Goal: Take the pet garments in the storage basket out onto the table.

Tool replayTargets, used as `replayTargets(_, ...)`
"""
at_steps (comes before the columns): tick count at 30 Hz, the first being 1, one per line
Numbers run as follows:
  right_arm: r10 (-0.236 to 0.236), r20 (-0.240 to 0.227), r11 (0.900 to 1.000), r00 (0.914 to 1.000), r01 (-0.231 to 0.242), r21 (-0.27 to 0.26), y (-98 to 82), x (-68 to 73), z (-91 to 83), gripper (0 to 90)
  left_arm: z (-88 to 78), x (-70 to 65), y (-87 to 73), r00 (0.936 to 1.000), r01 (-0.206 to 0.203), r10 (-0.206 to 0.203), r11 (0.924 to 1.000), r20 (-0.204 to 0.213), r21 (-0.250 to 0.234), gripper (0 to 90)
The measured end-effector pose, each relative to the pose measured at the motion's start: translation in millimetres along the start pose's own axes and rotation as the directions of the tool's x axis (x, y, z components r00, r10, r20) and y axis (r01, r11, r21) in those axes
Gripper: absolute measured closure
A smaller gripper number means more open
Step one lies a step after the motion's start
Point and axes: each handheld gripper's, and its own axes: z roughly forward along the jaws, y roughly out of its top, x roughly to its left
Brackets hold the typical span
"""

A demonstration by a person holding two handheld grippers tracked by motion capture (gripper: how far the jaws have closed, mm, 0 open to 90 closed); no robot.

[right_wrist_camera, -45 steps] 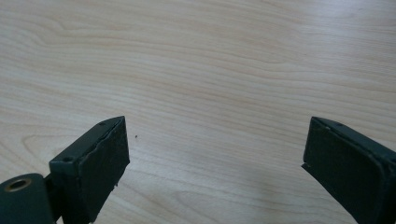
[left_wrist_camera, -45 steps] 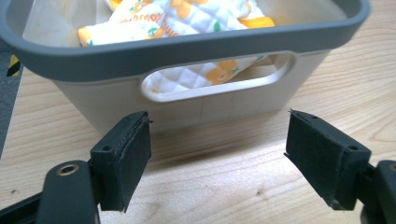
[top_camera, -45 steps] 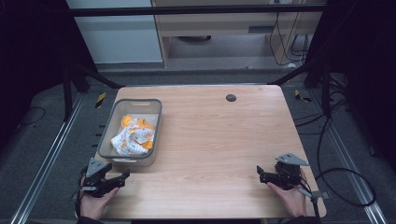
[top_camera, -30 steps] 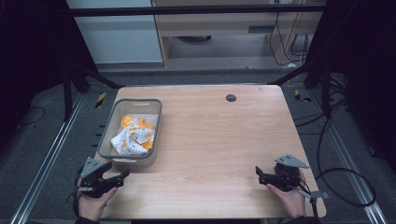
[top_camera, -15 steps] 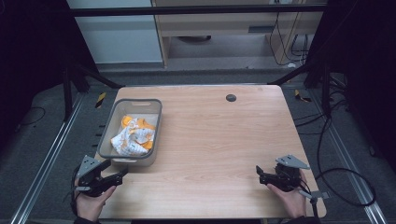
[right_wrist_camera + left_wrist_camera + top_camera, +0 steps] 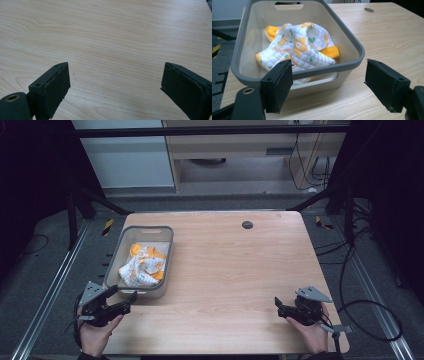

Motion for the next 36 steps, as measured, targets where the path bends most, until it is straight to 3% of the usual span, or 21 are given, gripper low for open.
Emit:
replayTargets(19, -0.017, -0.009, 1.0, 0.9998, 0.017, -0.014, 1.1, 3.6, 0.2, 8.6, -4.4, -0.6, 19.4, 0.9997, -0.025, 0.025, 0.9993, -0.007, -0.027, 21.5)
replayTargets(36, -0.027, -0.007, 1.0, 0.9996, 0.027, -0.013, 0.8, 5.3, 1.5, 8.6, 9.1, 4.4, 39.1, 0.9978, -0.063, 0.063, 0.9978, -0.021, -0.017, 20.0)
